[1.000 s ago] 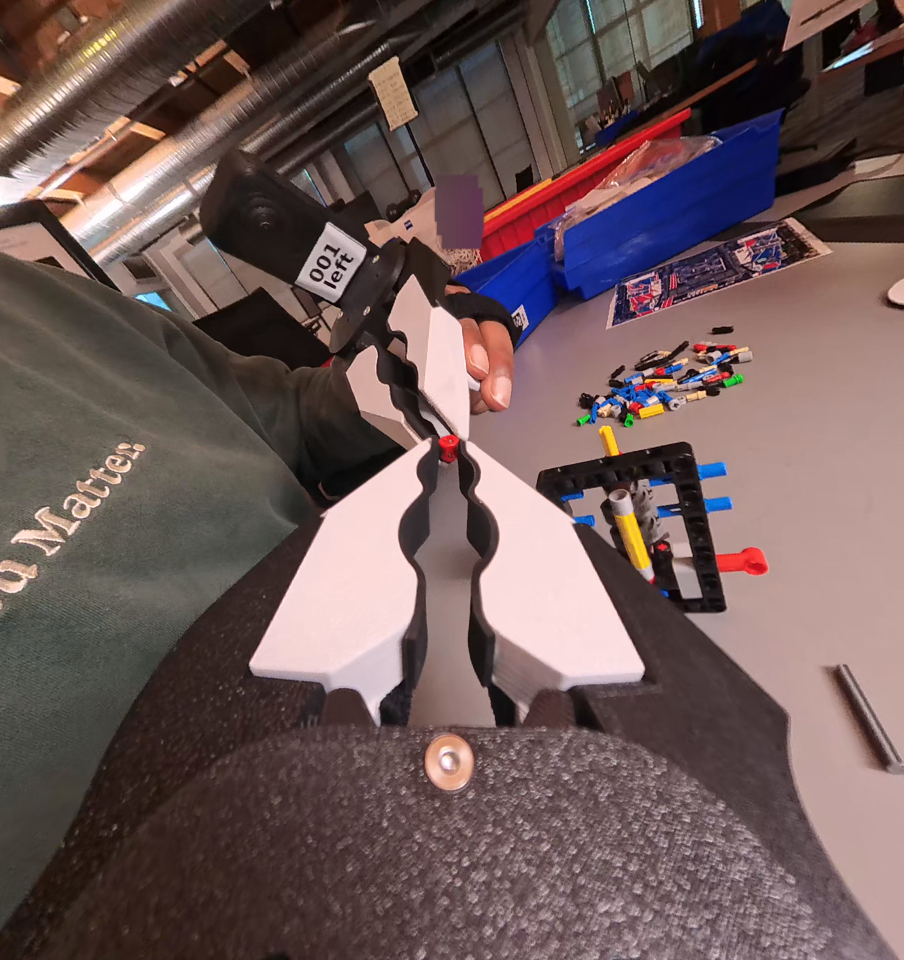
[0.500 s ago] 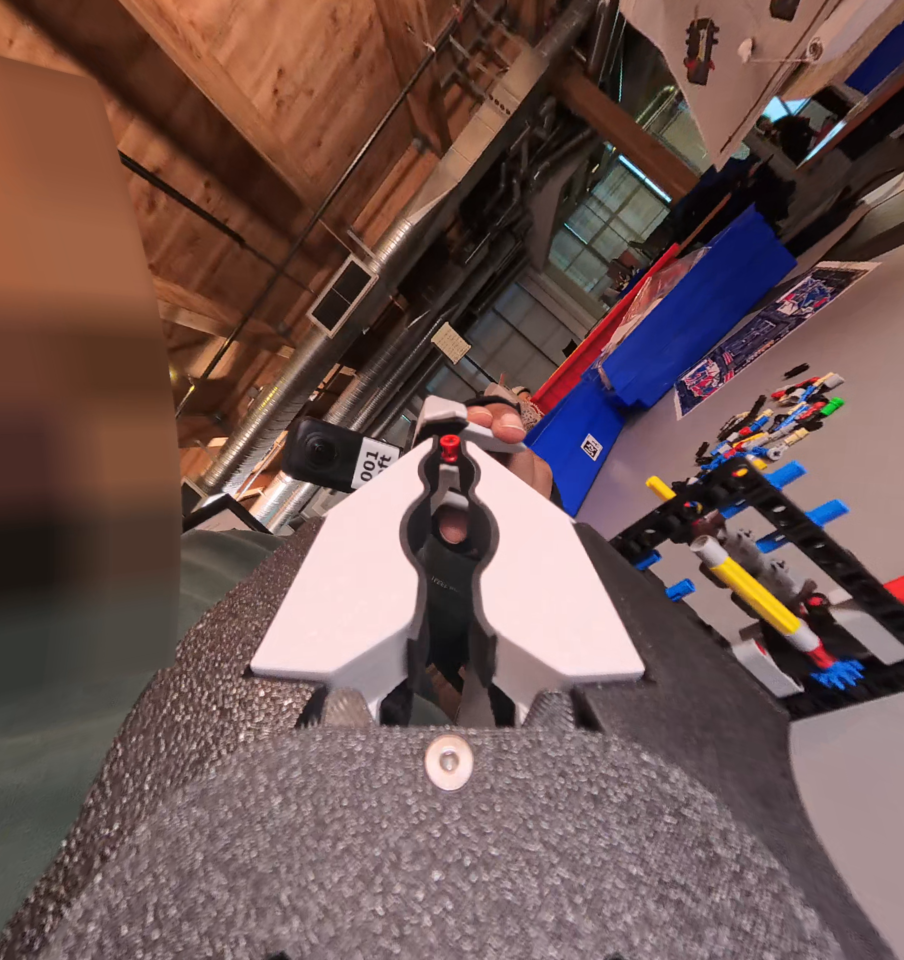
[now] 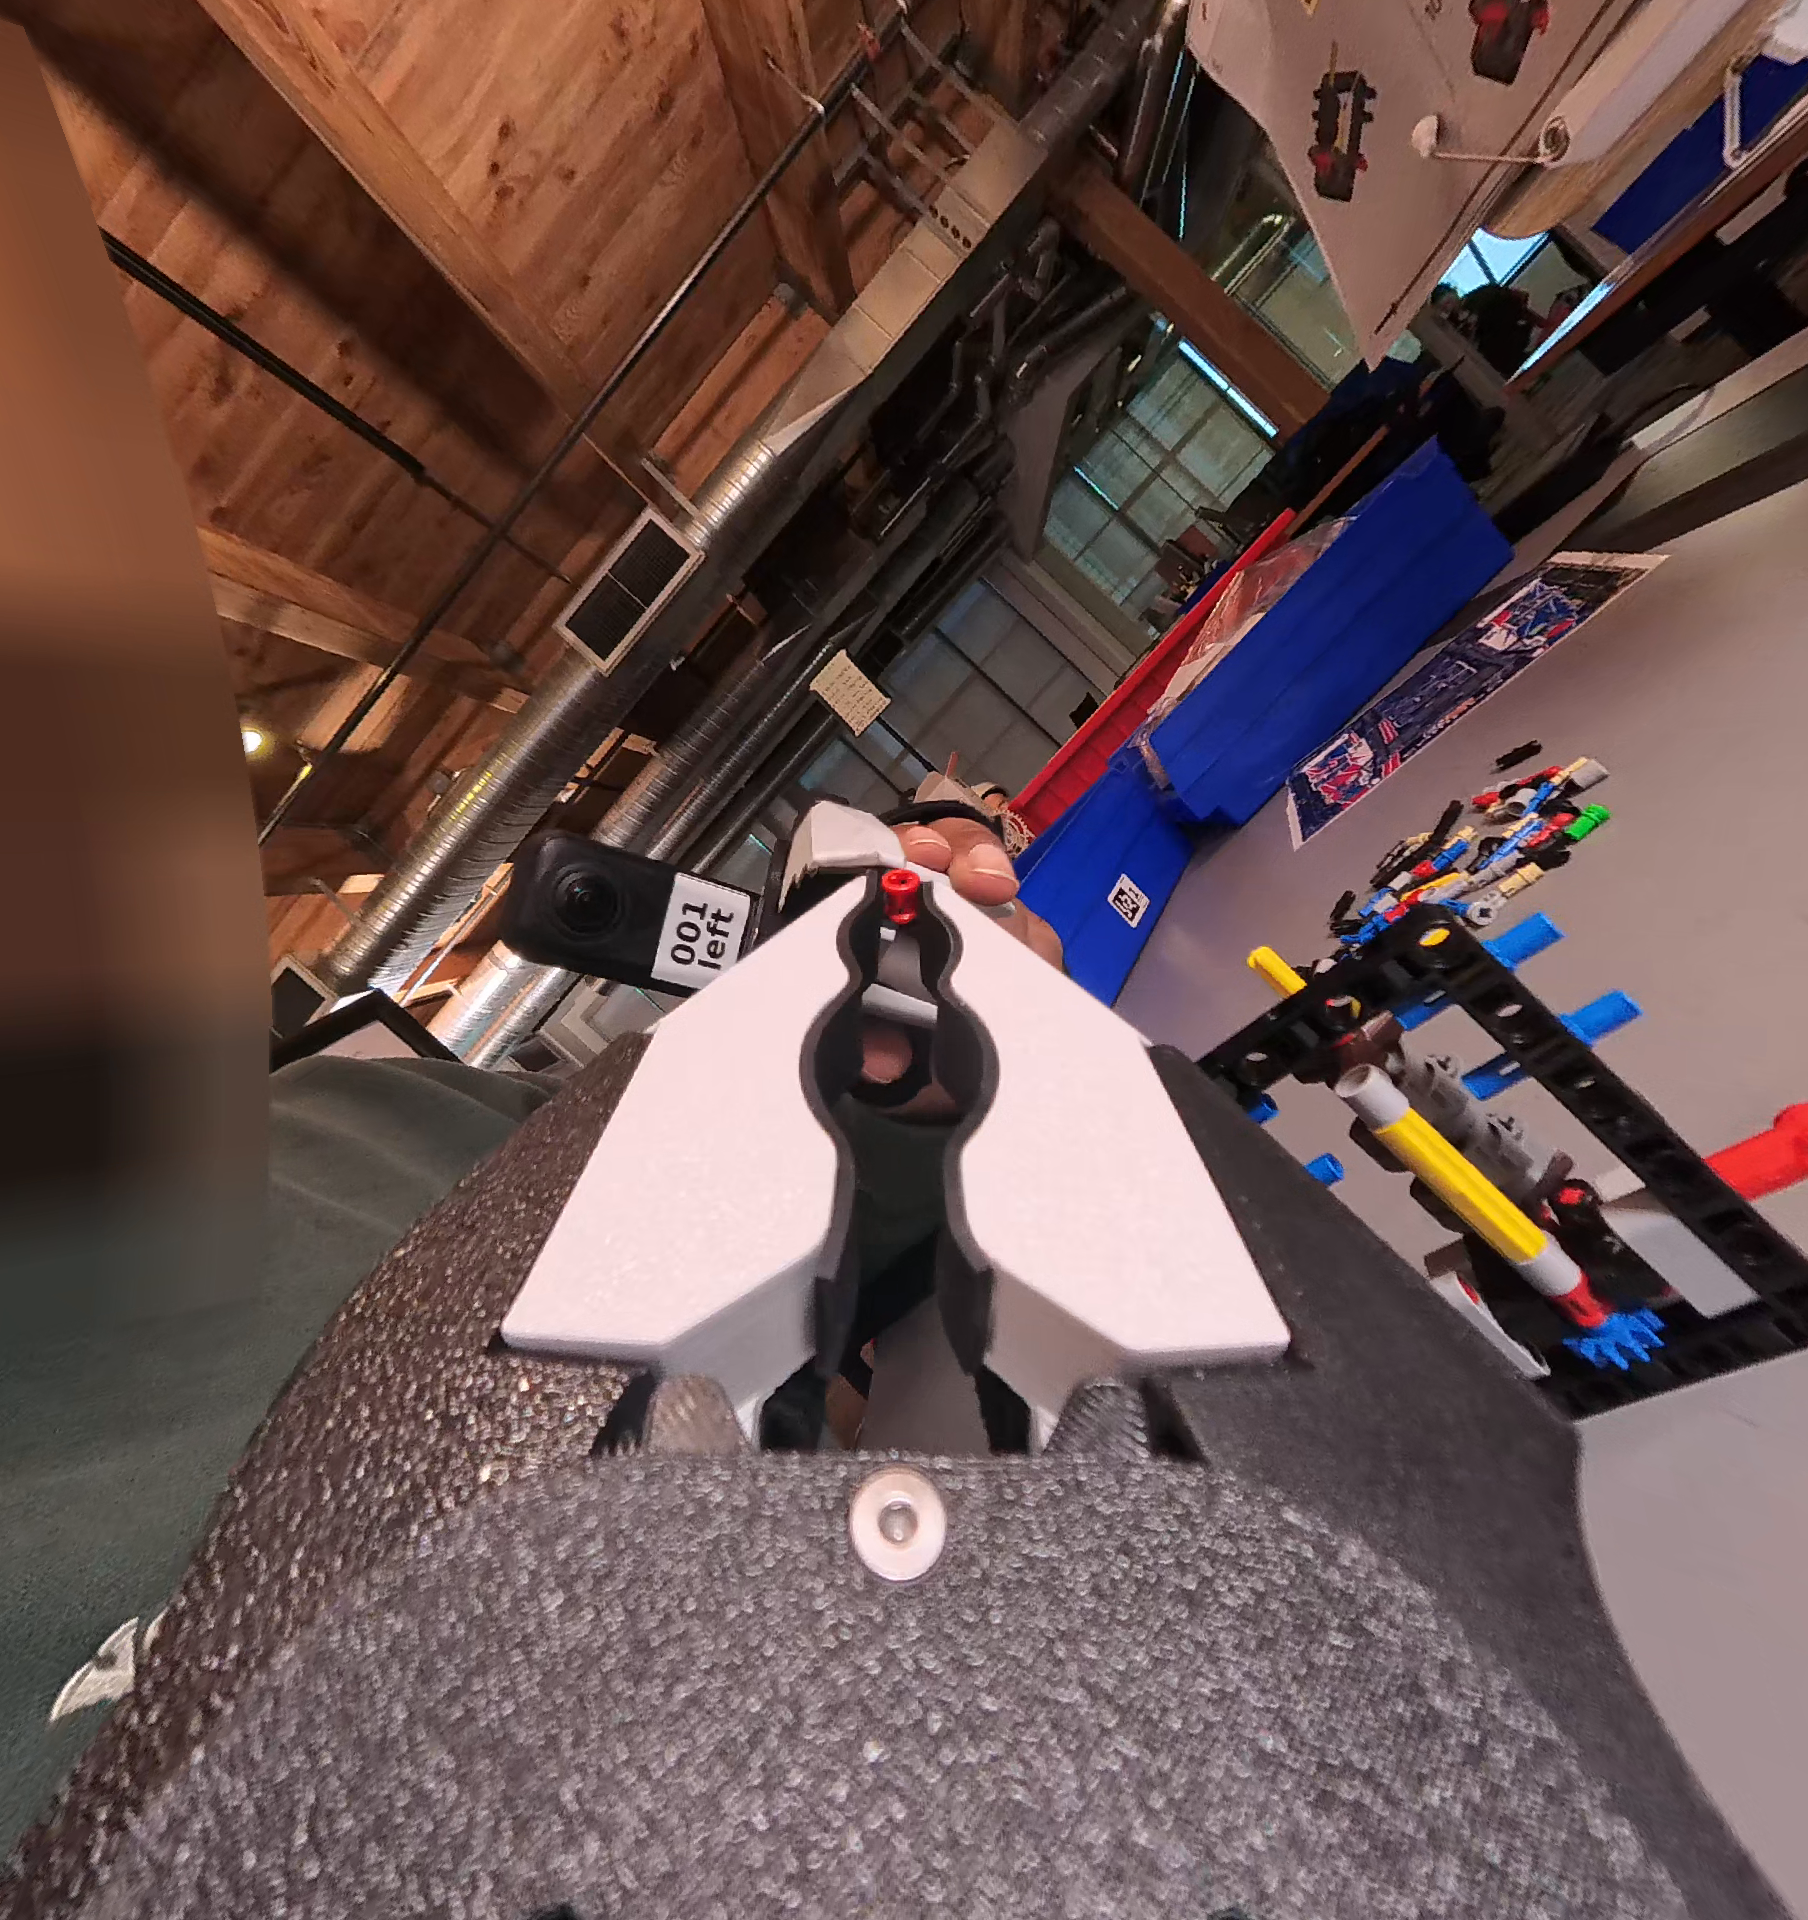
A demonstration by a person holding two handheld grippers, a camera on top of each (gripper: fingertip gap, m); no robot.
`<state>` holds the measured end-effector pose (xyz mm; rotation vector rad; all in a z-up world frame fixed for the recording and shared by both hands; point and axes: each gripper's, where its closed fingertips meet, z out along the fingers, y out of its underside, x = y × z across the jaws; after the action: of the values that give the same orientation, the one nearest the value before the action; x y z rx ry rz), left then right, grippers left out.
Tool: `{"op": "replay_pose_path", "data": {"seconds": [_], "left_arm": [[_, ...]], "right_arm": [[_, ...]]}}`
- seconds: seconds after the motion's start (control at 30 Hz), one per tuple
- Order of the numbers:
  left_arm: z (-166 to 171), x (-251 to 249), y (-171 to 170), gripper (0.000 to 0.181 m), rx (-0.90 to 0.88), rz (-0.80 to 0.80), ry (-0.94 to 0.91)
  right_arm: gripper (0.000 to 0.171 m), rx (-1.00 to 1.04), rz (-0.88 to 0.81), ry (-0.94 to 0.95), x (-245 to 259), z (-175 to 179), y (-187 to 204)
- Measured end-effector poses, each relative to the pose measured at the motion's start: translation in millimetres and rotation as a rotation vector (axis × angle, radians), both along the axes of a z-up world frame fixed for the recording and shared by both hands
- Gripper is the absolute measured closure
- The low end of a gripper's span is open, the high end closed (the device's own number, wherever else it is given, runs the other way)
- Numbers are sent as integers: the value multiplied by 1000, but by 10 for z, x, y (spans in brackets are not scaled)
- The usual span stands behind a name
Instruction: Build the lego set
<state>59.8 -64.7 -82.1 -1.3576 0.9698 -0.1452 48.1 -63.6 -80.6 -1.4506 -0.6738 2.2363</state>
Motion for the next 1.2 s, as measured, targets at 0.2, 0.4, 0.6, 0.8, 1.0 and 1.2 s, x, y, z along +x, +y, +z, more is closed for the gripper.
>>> {"op": "replay_pose_path", "data": {"seconds": [0.2, 0.4, 0.6, 0.8, 1.0, 1.2], "left_arm": [[-15, -15, -55, 180, 10, -42, 24], [-34, -16, -70, 181, 3, -62, 21], [-9, 3, -117, 181, 15, -91, 7], [7, 158, -300, 181, 35, -203, 22], [-24, 309, -459, 181, 37, -289, 69], [-42, 332, -486, 181, 28, -304, 77]], "right_arm": [[167, 129, 15, -39, 21, -22, -26], [171, 271, -16, -63, 40, -32, -63], [162, 289, -5, -90, 61, -62, -11], [155, 166, 189, -53, 150, -16, -120], [156, 127, 408, -45, 231, -41, -389], [169, 125, 439, -40, 247, -50, -444]]}}
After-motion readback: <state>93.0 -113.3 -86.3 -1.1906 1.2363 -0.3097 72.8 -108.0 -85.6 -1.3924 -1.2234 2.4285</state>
